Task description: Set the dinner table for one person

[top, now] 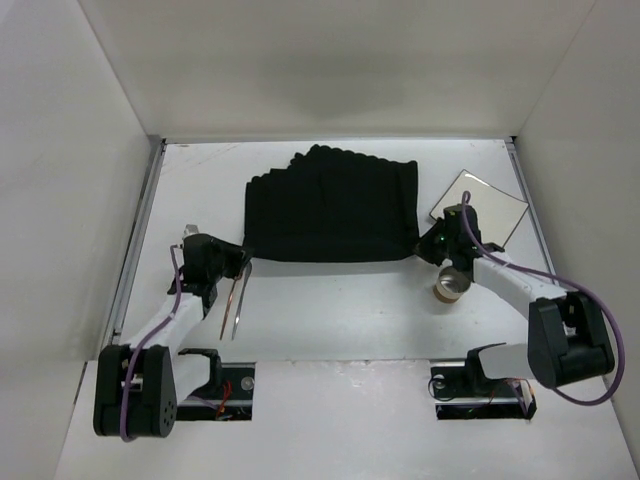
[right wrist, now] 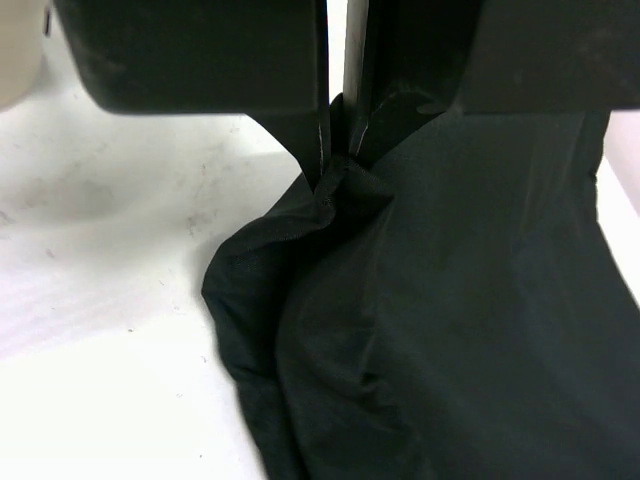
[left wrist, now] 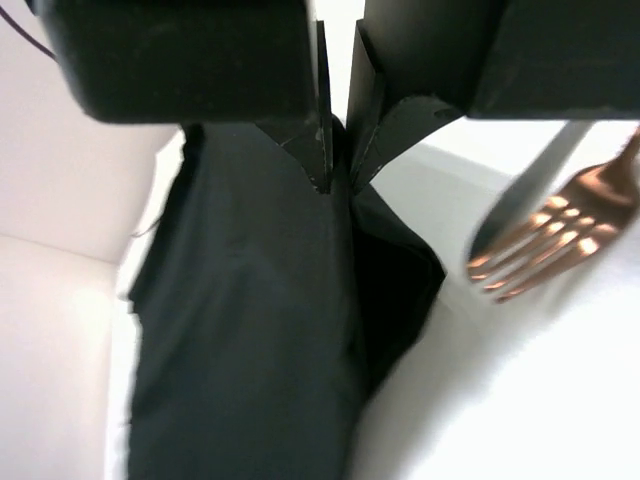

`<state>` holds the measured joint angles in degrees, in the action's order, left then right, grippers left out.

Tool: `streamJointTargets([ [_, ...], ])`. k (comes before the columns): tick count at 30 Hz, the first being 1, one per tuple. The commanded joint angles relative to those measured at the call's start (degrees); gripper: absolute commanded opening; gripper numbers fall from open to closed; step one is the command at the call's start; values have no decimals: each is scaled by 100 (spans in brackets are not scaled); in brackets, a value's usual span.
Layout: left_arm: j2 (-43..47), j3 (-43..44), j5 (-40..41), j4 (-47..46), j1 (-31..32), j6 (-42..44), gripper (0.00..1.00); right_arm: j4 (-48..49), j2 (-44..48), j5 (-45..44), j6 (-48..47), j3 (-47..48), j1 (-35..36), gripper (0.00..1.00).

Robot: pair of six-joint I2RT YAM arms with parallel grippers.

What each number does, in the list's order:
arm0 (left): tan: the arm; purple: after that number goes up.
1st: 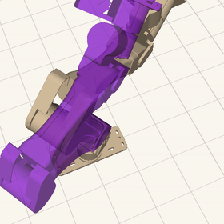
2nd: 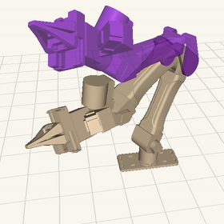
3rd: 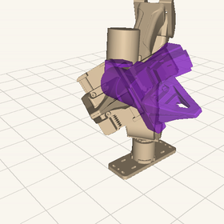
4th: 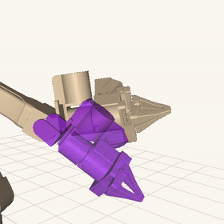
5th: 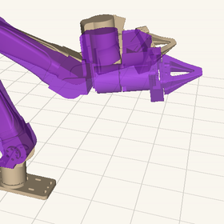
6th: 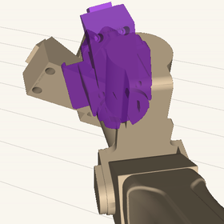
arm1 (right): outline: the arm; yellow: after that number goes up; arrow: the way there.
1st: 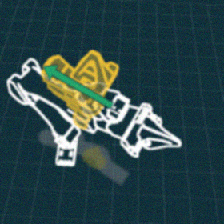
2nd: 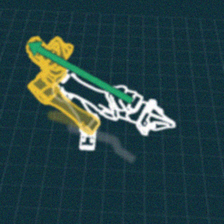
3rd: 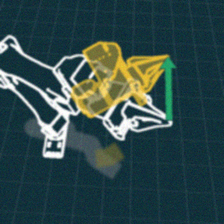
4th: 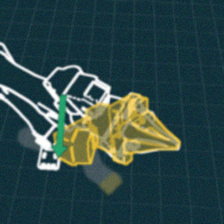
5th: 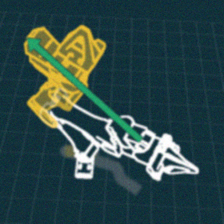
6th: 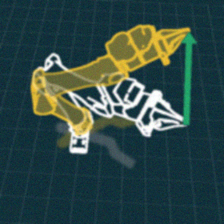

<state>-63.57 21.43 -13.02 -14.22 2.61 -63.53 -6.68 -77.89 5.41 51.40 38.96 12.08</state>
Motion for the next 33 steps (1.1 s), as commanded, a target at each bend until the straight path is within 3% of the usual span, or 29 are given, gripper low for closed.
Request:
streamJointTargets([
  [1, 397, -384, -25, -249, -37, -55, 8, 80, 431, -172, 116, -213, -105, 3],
  [6, 741, -543, -52, 191, -20, 59, 12, -394, 661, -251, 169, -407, -105, 11],
  [8, 793, -543, -52, 331, -20, 112, 20, -614, 670, -251, 143, -381, -105, 19],
  [12, 1153, -246, 0, 796, -20, 200, 38, -1115, 897, -303, 3, -188, -52, 46],
  [17, 1251, 773, 220, 1298, 322, 525, 38, -1722, 1293, -681, -296, 480, 264, 58],
  [22, 734, 1670, 895, 1562, 1349, 973, 35, -1864, 1180, -1085, -288, 999, 869, 55],
  [26, -197, 2049, 1293, 1616, 2255, 1150, 34, -1452, 584, -1095, -78, 1219, 1388, 21],
  [28, -768, 2250, 1267, 1650, 2581, 1150, 32, -1450, 267, -1051, -34, 1473, 1643, 15],
  [31, -1297, 2453, 1310, 1607, 2959, 1141, 31, -1748, 309, -1497, 37, 1667, 1811, 18],
  [33, -1429, 2462, 1337, 1554, 3100, 1132, 31, -1785, 432, -1806, 20, 1633, 1890, 32],
])
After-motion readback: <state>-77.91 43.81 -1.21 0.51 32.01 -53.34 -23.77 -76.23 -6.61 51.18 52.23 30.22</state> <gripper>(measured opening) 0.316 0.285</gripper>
